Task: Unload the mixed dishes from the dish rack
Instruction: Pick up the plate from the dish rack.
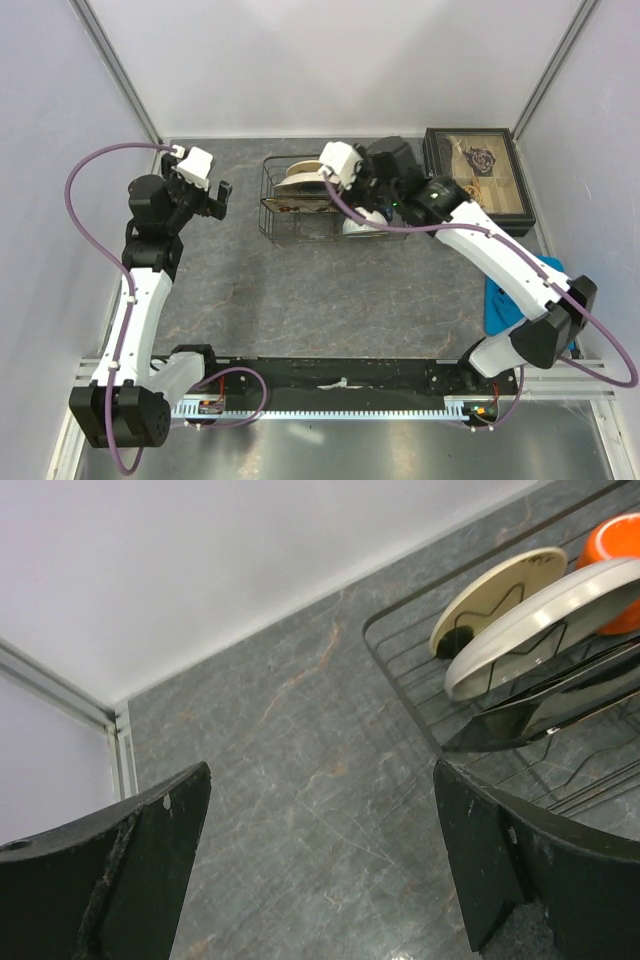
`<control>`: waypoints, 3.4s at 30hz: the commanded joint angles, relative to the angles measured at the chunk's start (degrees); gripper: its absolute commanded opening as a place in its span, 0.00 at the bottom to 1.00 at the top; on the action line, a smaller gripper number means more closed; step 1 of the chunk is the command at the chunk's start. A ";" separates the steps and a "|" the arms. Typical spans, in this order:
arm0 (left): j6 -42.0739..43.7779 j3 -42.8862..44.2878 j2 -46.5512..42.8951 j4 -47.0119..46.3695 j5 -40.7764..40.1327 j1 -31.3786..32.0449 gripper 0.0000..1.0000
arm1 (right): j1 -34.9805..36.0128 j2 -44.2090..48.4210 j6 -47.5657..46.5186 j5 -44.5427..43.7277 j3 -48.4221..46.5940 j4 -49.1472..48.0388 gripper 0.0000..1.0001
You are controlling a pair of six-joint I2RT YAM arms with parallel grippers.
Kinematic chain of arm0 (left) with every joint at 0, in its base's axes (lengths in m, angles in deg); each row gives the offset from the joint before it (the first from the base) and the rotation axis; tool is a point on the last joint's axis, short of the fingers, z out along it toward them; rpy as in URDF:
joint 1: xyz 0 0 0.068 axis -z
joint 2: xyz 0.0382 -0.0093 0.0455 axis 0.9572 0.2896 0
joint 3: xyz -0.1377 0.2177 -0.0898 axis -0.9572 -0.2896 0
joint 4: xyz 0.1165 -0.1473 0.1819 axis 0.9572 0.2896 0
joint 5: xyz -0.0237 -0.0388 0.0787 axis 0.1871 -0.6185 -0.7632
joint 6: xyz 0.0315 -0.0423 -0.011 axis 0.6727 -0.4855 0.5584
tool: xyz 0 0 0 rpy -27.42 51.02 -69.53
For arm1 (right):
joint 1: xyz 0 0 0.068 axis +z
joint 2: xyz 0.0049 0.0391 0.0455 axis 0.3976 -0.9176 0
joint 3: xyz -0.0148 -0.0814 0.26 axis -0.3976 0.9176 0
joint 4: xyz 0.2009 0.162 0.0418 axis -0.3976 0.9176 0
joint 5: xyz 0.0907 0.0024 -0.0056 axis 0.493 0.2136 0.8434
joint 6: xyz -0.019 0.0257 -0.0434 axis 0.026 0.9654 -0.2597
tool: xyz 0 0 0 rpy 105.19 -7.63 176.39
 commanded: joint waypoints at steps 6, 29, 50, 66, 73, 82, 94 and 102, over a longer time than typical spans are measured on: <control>-2.38 -0.08 2.77 -0.48 -8.04 -0.92 0.99 | 9.57 -6.17 -9.24 -7.92 -1.85 3.87 0.79; 0.52 -0.25 4.62 -2.50 -9.88 -1.80 0.99 | 12.22 -17.77 -19.87 -19.53 -6.50 2.29 0.65; 0.70 0.01 5.58 -3.29 -9.80 -1.89 0.99 | 12.92 -12.77 -17.68 -16.10 -7.91 9.05 0.65; 0.43 0.19 6.64 -3.73 -9.71 -1.97 0.99 | 13.71 -13.99 -19.96 -20.76 -10.11 6.33 0.69; 1.13 0.10 7.25 -4.34 -10.15 -1.97 0.99 | 11.78 -18.65 -21.37 -20.94 -13.53 5.45 0.69; 1.66 0.10 8.57 -5.66 -10.15 -2.23 0.99 | 9.85 -24.09 -22.51 -19.09 -15.82 5.45 0.68; 2.37 0.71 10.07 -6.54 -9.97 -2.41 0.99 | 7.39 -27.97 -24.53 -15.05 -18.11 6.50 0.66; 2.54 0.89 10.33 -6.63 -9.80 -2.41 0.99 | 6.24 -29.02 -24.44 -12.68 -17.58 7.38 0.58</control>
